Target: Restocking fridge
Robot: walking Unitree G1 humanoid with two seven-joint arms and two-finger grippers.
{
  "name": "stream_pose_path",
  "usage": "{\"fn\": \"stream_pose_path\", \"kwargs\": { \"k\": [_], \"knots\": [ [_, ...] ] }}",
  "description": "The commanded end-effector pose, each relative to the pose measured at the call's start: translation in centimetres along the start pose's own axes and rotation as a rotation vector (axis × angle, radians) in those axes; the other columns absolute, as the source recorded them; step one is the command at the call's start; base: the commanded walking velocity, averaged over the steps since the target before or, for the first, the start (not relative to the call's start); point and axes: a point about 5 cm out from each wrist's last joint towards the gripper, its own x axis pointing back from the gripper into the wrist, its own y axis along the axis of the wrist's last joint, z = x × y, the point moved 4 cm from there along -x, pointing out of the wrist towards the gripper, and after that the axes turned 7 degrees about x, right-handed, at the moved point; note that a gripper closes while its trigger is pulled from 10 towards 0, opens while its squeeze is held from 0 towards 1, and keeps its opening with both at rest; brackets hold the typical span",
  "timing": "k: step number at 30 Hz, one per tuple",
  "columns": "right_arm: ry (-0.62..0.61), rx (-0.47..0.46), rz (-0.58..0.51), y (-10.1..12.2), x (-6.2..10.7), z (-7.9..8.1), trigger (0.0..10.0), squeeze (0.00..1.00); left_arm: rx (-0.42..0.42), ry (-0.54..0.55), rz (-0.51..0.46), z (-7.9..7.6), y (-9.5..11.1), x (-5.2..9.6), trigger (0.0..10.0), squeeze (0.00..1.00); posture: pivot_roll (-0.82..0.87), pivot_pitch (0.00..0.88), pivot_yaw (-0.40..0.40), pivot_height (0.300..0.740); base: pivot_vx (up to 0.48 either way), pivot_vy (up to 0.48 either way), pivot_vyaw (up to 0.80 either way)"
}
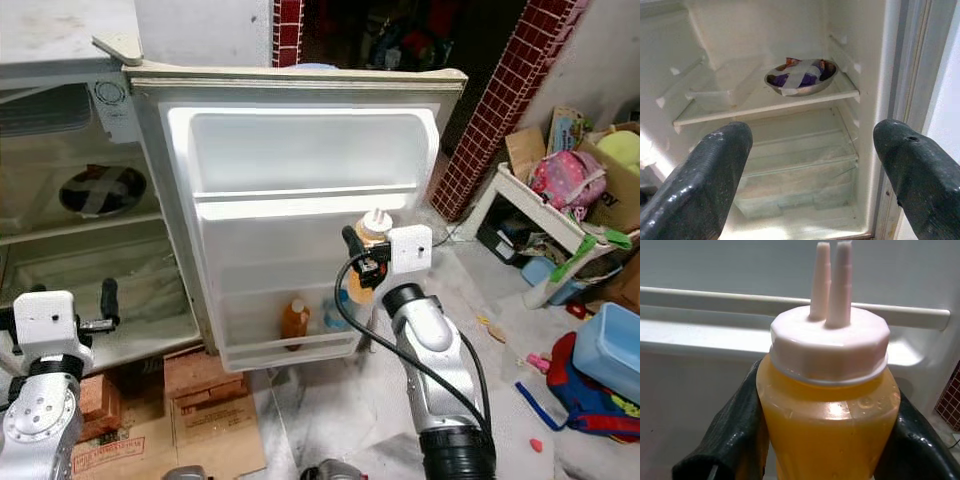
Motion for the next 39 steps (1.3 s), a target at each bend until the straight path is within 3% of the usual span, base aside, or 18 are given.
{"fn": "stream_pose_path", "kwargs": {
  "k": [1,14,27,33,39],
  "knots": [
    [-0.002,-0.003,-0.011,0.4,-0.2,-0.3,10.0,0.00,-0.004,0.026,0.005,0.3,0.0,-0.1,10.0,0.00,0.11,0.000,-0.087,0.674,0.000,0.000,0.00],
    [0.008,-0.015,-0.020,0.4,-0.2,0.0,10.0,0.00,-0.013,0.103,0.011,1.2,-0.1,-0.6,10.0,0.00,0.11,0.000,-0.083,0.603,0.000,0.000,0.00],
    [0.037,-0.017,-0.022,0.4,-0.5,0.5,10.0,0.00,-0.010,0.142,0.032,1.8,-0.4,-0.8,10.0,0.00,0.11,0.000,-0.086,0.603,0.000,0.000,0.00],
    [0.111,0.011,-0.042,1.0,-1.0,1.8,10.0,0.00,-0.003,0.158,0.035,2.0,-0.5,-0.9,10.0,0.00,0.11,0.000,-0.083,0.603,0.000,0.000,0.00],
    [0.145,0.013,-0.065,1.5,-1.4,2.5,10.0,0.00,0.005,0.159,0.032,2.0,-0.4,-0.9,10.0,0.00,0.11,0.000,-0.087,0.603,0.301,0.000,0.76]
  ]
}}
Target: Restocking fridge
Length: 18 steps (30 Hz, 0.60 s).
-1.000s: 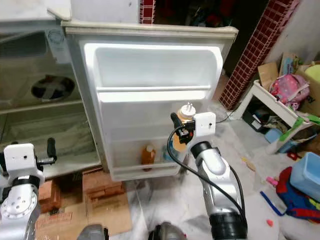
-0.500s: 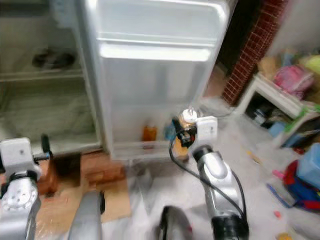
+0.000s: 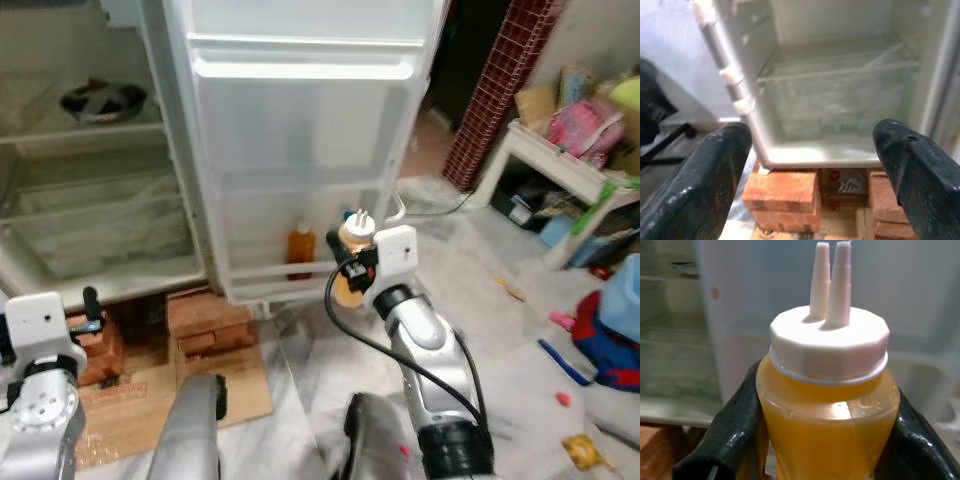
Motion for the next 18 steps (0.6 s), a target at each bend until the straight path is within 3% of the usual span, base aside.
{"fn": "stream_pose_path", "kwargs": {
  "k": [1,18],
  "knots": [
    [0.016,0.016,-0.042,1.18,-0.62,0.18,10.0,0.00,0.012,0.005,-0.014,0.00,0.40,-0.08,10.0,0.00,0.11,0.000,-0.087,0.603,0.439,0.000,0.76],
    [0.048,0.018,-0.058,1.25,-0.74,0.73,10.0,0.00,0.022,0.000,-0.005,-0.20,0.26,-0.16,10.0,0.00,0.11,0.000,-0.084,0.603,0.422,0.000,0.04]
  ]
}}
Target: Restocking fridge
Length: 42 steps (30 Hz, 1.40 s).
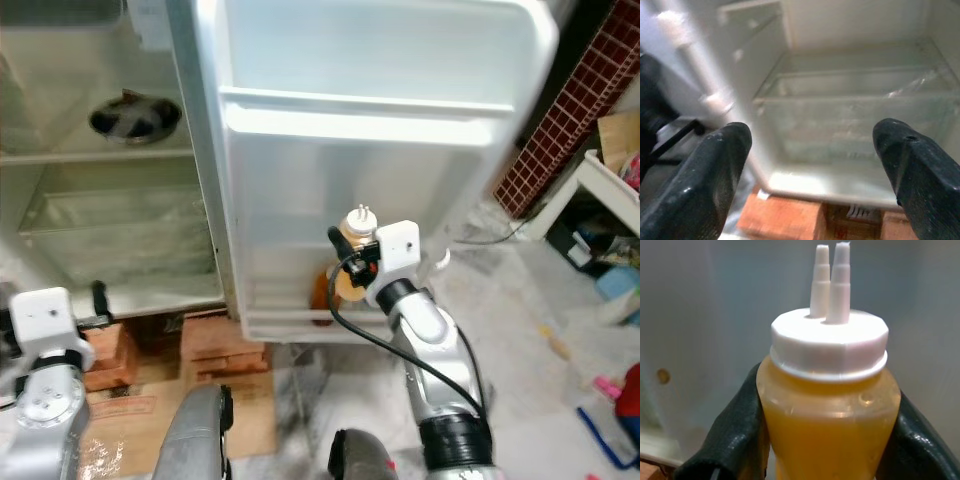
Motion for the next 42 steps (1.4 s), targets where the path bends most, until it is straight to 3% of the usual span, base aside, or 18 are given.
{"fn": "stream_pose_path", "kwargs": {
  "k": [1,17,34,37,42],
  "knots": [
    [-0.061,0.030,0.002,0.0,0.9,-2.0,10.0,0.00,0.019,-0.029,-0.006,-1.3,0.2,0.2,10.0,0.00,0.11,0.000,-0.085,0.603,0.262,0.000,0.00],
    [-0.043,0.026,0.001,-0.1,1.1,-1.8,10.0,0.00,0.049,-0.026,0.023,-1.3,-0.2,0.2,10.0,0.00,0.12,0.000,-0.086,0.603,0.000,0.000,0.00],
    [-0.016,0.020,-0.008,0.1,0.8,-1.5,10.0,0.00,0.057,-0.049,0.037,-1.6,-0.5,0.2,10.0,0.00,0.12,0.000,-0.091,0.603,0.000,0.223,0.00],
    [-0.005,0.008,-0.008,0.1,0.8,-1.3,10.0,0.00,0.053,-0.051,0.039,-1.6,-0.6,0.2,10.0,0.00,0.12,0.000,-0.090,0.603,0.000,0.000,0.00],
    [0.040,-0.096,0.010,-0.2,1.0,-0.5,10.0,0.00,0.070,-0.088,0.049,-2.0,-0.7,0.3,10.0,0.00,0.11,0.000,-0.088,0.603,0.000,0.000,0.00]
  ]
}}
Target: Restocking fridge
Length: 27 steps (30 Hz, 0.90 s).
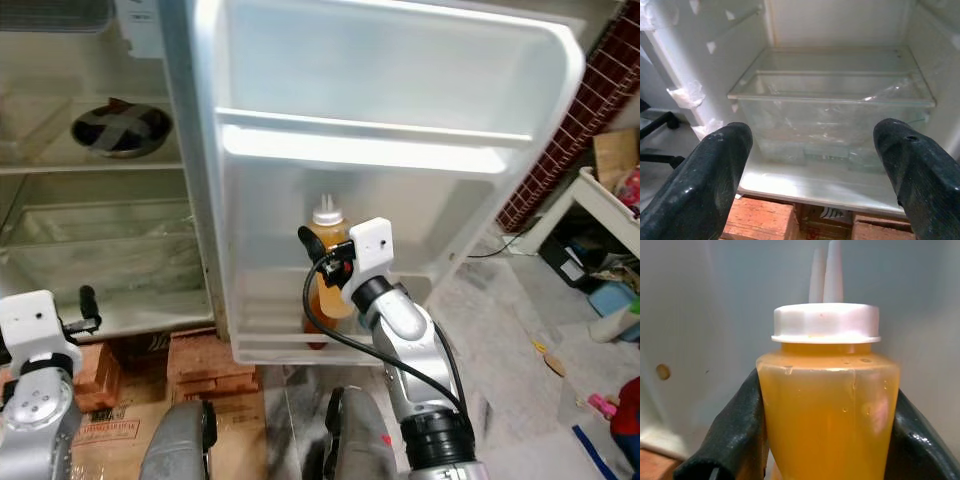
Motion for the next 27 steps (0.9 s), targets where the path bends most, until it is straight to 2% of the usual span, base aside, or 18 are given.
{"fn": "stream_pose_path", "kwargs": {
  "k": [1,5,15,20,22,24,27],
  "knots": [
    [0.029,-0.021,-0.026,0.9,0.0,0.3,10.0,0.00,0.002,-0.031,0.013,-0.5,-0.2,0.1,10.0,0.00,0.11,0.000,-0.087,0.603,0.000,0.000,0.00],
    [0.043,-0.011,-0.027,0.9,0.0,0.5,10.0,0.00,0.002,-0.044,0.014,-0.7,-0.2,0.2,10.0,0.00,0.11,0.000,-0.088,0.598,0.000,0.000,0.00],
    [0.132,0.005,-0.017,0.6,0.0,1.8,10.0,0.00,-0.014,-0.018,0.014,-0.2,-0.2,0.6,10.0,0.00,0.12,0.000,-0.091,0.528,0.000,0.000,0.00],
    [0.281,0.020,0.008,0.3,0.1,3.8,10.0,0.00,-0.015,-0.020,0.004,-0.1,0.1,0.5,10.0,0.00,0.12,0.000,-0.092,0.508,0.000,0.000,0.00],
    [0.396,0.059,0.034,-0.1,0.4,5.2,10.0,0.00,-0.040,-0.051,-0.034,-0.5,1.0,0.5,10.0,0.00,0.12,0.000,-0.094,0.508,0.000,0.000,0.00],
    [0.426,0.066,0.031,-0.1,0.4,5.5,10.0,0.00,-0.040,-0.058,-0.043,-0.6,1.3,0.4,10.0,0.00,0.12,0.000,-0.095,0.508,0.000,0.000,0.00],
    [0.515,0.125,0.039,-0.3,0.4,6.2,10.0,0.00,-0.040,-0.070,-0.055,-1.0,1.8,0.3,10.0,0.00,0.12,0.008,-0.094,0.508,0.000,0.000,0.00]
  ]
}}
